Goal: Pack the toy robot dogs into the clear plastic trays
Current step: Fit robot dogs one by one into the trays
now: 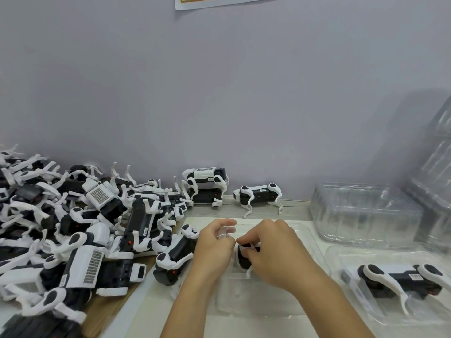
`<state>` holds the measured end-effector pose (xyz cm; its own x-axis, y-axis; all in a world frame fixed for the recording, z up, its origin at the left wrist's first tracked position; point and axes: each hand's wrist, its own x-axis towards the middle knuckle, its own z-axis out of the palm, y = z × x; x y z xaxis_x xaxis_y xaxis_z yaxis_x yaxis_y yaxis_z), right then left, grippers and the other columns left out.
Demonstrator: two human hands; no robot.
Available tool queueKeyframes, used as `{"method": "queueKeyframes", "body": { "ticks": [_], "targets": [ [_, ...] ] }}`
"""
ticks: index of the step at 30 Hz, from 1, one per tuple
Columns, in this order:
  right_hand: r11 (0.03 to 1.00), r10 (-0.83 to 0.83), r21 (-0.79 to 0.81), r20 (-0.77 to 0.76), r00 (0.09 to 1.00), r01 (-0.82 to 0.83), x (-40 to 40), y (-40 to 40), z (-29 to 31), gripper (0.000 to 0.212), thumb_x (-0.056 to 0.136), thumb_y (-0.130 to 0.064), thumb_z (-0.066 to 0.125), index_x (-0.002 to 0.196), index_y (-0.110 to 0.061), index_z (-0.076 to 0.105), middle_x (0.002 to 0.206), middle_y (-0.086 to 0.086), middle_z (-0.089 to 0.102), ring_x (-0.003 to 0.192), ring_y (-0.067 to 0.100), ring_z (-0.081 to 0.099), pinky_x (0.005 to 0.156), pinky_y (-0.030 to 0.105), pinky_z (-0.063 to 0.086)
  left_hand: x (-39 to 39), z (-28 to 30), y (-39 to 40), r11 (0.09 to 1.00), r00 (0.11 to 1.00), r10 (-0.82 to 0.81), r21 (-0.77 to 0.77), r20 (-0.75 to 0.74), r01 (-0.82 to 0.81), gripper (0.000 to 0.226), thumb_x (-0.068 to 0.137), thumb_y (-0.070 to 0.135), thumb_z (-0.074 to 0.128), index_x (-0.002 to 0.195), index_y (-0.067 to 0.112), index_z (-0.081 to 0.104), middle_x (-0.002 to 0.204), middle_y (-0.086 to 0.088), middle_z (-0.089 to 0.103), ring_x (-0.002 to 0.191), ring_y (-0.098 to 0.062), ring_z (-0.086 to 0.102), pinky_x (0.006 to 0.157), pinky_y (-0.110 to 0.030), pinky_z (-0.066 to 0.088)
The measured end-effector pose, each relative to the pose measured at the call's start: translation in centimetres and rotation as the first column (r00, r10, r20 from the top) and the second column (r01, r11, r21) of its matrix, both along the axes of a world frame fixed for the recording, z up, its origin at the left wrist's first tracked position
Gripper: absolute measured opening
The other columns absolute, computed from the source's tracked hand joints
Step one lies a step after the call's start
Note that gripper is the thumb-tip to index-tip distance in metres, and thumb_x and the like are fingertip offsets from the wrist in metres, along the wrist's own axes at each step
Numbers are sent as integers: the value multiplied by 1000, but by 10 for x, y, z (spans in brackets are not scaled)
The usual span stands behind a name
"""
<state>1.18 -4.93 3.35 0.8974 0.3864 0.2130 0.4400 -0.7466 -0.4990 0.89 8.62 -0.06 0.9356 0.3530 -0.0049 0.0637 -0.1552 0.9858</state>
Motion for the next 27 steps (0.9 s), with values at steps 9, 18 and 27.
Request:
{"method": "queueKeyframes", "body": {
  "ticks": [9,18,27],
  "targets": [
    [984,-109,143,5,994,107,17,-25,1,18,90,-30,67,107,-33,71,108,-16,63,105,5,57,92,27,45,-2,2,0,999,1000,-17,46,0,17,44,85,-7,46,103,27,67,107,6,68,100,-6,62,75,-20,48],
    [965,-263,-25,-73,962,262,21,-49,2,16,76,-48,80,85,-39,71,115,-11,42,118,14,35,90,33,30,-4,3,-2,999,1000,-11,51,-14,11,44,86,-5,46,105,29,66,108,9,67,100,-3,61,71,-19,44],
    [965,-261,-43,-57,964,259,19,-46,2,14,80,-45,78,87,-35,72,117,-10,43,118,15,39,95,35,40,-3,4,-1,989,999,-40,140,-16,42,41,89,-1,46,111,30,62,118,11,62,108,-4,57,78,-23,42]
  ]
}}
